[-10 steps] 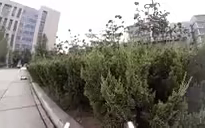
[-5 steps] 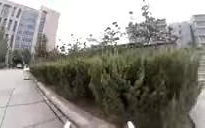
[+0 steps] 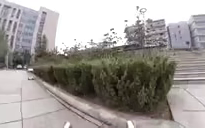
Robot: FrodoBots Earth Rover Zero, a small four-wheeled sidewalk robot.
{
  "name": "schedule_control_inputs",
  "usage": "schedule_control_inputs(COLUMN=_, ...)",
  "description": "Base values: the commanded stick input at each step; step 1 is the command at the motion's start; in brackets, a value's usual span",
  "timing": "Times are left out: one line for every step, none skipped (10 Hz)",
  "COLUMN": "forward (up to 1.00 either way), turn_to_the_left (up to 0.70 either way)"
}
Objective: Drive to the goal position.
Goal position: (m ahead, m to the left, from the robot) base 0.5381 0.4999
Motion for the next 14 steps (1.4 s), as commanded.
schedule_control_inputs(forward=0.0, turn_to_the_left=0.7)
schedule_control_inputs(forward=0.0, turn_to_the_left=0.7)
schedule_control_inputs(forward=0.0, turn_to_the_left=0.7)
schedule_control_inputs(forward=0.0, turn_to_the_left=0.7)
schedule_control_inputs(forward=0.0, turn_to_the_left=0.7)
schedule_control_inputs(forward=0.0, turn_to_the_left=0.7)
schedule_control_inputs(forward=0.0, turn_to_the_left=0.7)
schedule_control_inputs(forward=0.0, turn_to_the_left=0.7)
schedule_control_inputs(forward=0.0, turn_to_the_left=0.68)
schedule_control_inputs(forward=0.0, turn_to_the_left=0.08)
schedule_control_inputs(forward=0.0, turn_to_the_left=0.0)
schedule_control_inputs(forward=0.0, turn_to_the_left=0.0)
schedule_control_inputs(forward=0.0, turn_to_the_left=0.0)
schedule_control_inputs(forward=0.03, turn_to_the_left=0.0)
